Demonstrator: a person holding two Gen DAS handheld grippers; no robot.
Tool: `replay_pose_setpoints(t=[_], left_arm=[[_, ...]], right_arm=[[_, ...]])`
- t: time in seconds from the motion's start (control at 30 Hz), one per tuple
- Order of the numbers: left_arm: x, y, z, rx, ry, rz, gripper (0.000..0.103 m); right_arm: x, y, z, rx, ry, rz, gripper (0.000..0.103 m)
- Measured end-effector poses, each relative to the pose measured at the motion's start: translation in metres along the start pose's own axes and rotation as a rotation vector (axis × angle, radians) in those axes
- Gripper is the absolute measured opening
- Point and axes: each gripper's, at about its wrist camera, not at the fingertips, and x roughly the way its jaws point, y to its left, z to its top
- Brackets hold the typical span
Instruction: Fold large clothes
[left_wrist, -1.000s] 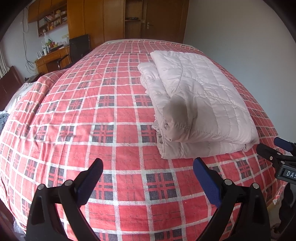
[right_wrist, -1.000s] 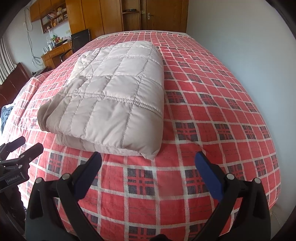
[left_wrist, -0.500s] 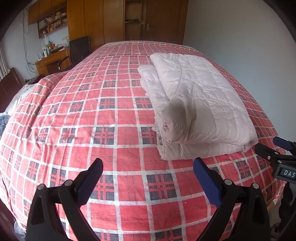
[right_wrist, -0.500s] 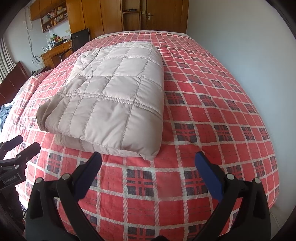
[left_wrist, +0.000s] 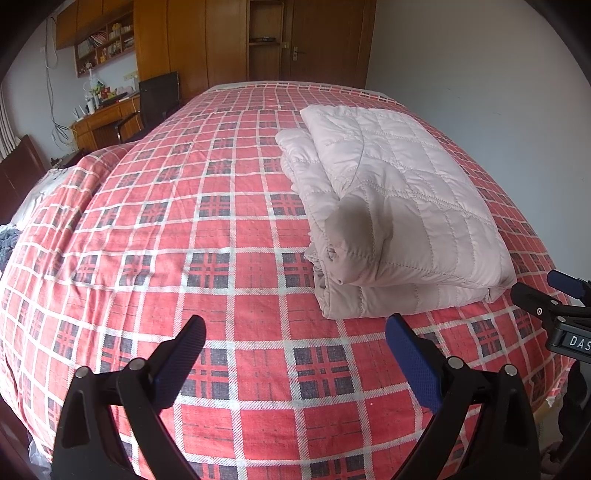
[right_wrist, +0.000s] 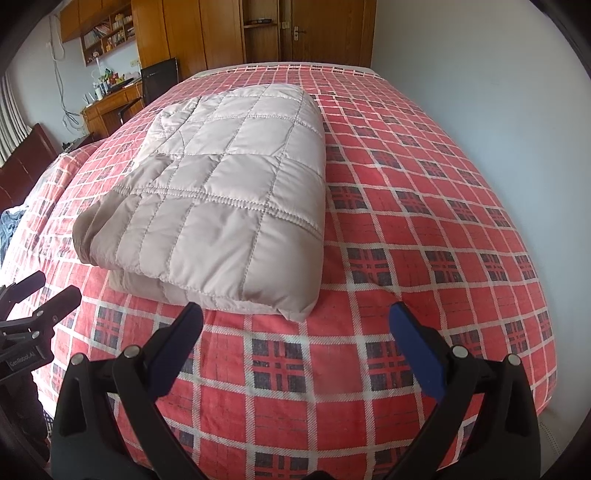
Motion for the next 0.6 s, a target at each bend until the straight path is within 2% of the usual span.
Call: replay_pose_setpoints(t=[0.6], left_arm=[[0.0003,-0.0002,-0.0016,0.000,0.005,-0.003,0.098]], right_arm=[[0.0026,0.0026,-0.0006,-0.019,0.007,-0.013,0.100]])
